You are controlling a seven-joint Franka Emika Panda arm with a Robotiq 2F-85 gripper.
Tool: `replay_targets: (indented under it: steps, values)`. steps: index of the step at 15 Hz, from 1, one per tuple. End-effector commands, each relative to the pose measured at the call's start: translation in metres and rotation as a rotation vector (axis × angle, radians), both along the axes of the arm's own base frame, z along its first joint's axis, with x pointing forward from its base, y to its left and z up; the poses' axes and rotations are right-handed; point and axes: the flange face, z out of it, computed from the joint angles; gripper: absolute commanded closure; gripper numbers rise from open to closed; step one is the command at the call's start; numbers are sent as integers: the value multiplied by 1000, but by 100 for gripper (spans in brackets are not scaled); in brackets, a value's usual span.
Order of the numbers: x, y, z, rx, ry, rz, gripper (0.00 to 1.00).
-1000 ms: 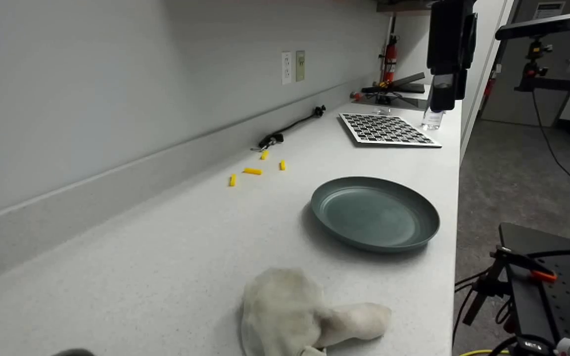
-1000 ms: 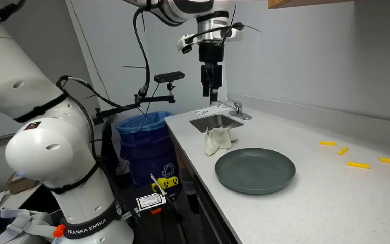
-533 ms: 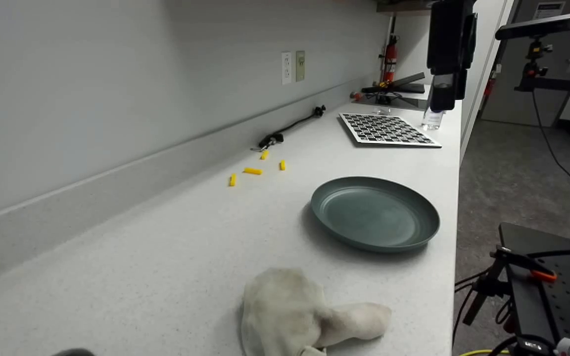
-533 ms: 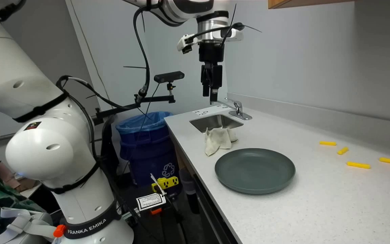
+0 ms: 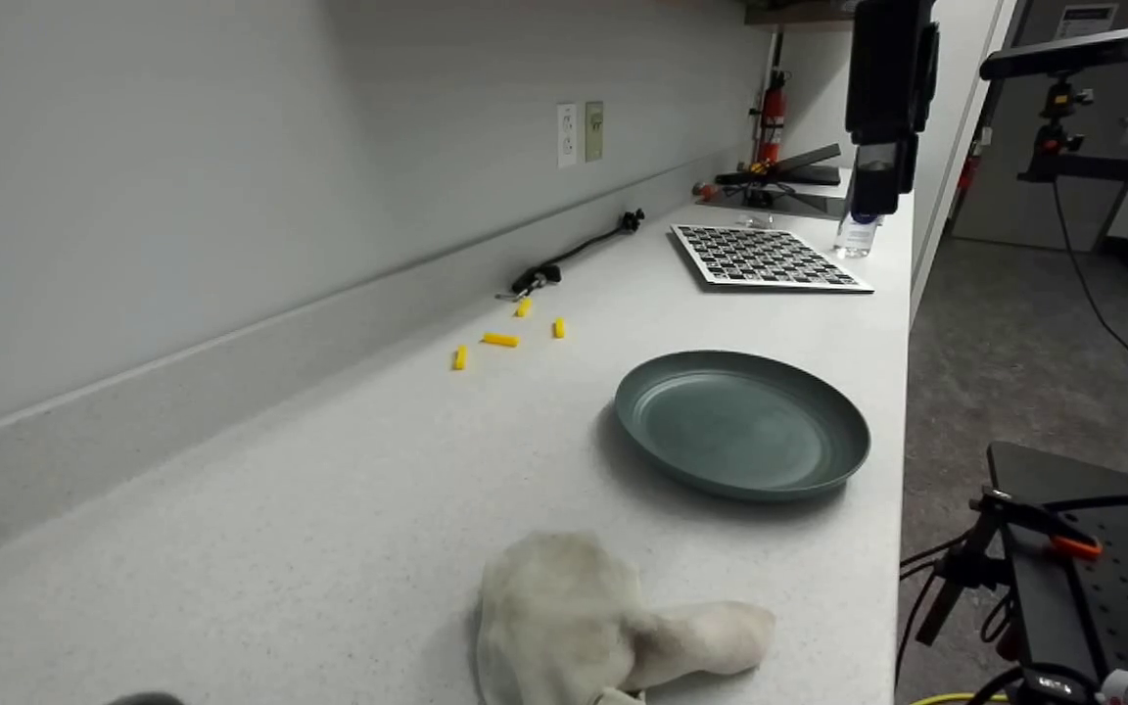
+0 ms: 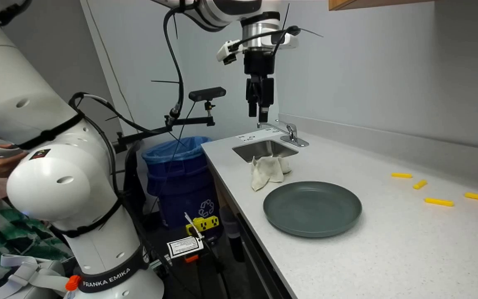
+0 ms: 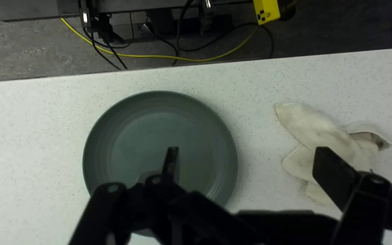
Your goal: Wipe the cabinet with the cloth
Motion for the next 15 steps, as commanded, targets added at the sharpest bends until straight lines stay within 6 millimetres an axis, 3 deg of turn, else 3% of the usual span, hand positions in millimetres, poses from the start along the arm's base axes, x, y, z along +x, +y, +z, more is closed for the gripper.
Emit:
replay_targets:
  steps: [1, 6, 7, 9, 15]
  values:
    - [29, 59, 52, 3, -26, 92, 0]
    - [47, 143, 100, 17, -54, 198, 0]
    - [29, 120, 87, 21, -79, 184, 0]
    - [32, 130, 88, 25, -78, 194, 0]
    - [37, 122, 83, 18, -69, 184, 0]
